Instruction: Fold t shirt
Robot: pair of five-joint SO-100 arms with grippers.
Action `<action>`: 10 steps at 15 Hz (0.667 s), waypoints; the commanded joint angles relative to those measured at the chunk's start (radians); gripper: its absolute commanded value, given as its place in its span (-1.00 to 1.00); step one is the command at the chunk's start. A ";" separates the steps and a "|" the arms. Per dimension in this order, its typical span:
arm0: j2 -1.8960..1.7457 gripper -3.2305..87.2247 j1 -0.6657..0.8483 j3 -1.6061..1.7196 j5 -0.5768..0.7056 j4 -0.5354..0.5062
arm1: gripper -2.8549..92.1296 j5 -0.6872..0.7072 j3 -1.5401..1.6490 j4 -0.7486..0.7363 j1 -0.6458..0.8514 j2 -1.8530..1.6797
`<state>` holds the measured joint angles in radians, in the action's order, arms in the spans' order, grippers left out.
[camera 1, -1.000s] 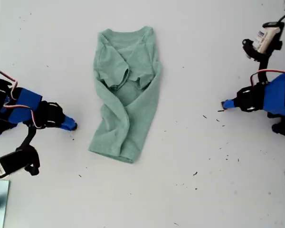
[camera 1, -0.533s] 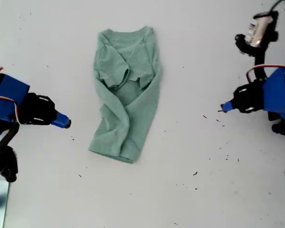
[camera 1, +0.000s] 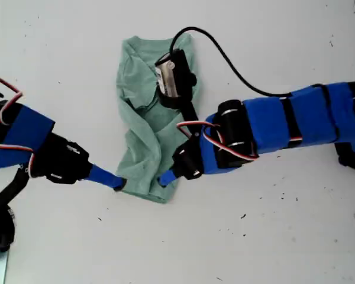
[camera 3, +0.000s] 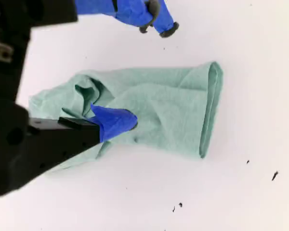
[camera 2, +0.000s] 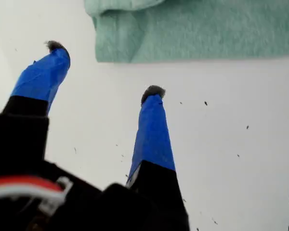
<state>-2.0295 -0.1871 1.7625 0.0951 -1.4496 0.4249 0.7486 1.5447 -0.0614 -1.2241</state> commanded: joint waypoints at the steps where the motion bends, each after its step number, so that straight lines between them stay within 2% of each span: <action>1: -0.026 -0.24 0.028 0.078 0.012 0.054 | -0.29 -0.012 -0.072 -0.110 -0.020 0.032; 2: -0.031 -0.23 0.040 0.141 0.014 0.089 | -0.31 -0.026 -0.074 -0.130 -0.026 0.058; 5: -0.011 -0.25 0.087 0.374 0.064 0.339 | -0.33 -0.064 -0.077 -0.181 -0.049 0.149; 7: 0.172 -0.22 0.127 0.426 0.107 0.466 | -0.34 -0.072 -0.080 -0.212 -0.055 0.212; 8: 0.347 -0.23 0.133 0.367 0.135 0.497 | -0.35 -0.081 -0.080 -0.225 -0.058 0.253; 10: 0.660 -0.37 0.109 0.135 0.130 0.403 | -0.42 -0.100 -0.083 -0.241 -0.057 0.354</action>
<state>-1.5616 -0.0736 2.0233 0.2209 -1.0155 0.3390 0.6964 1.3238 -0.1043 -0.9127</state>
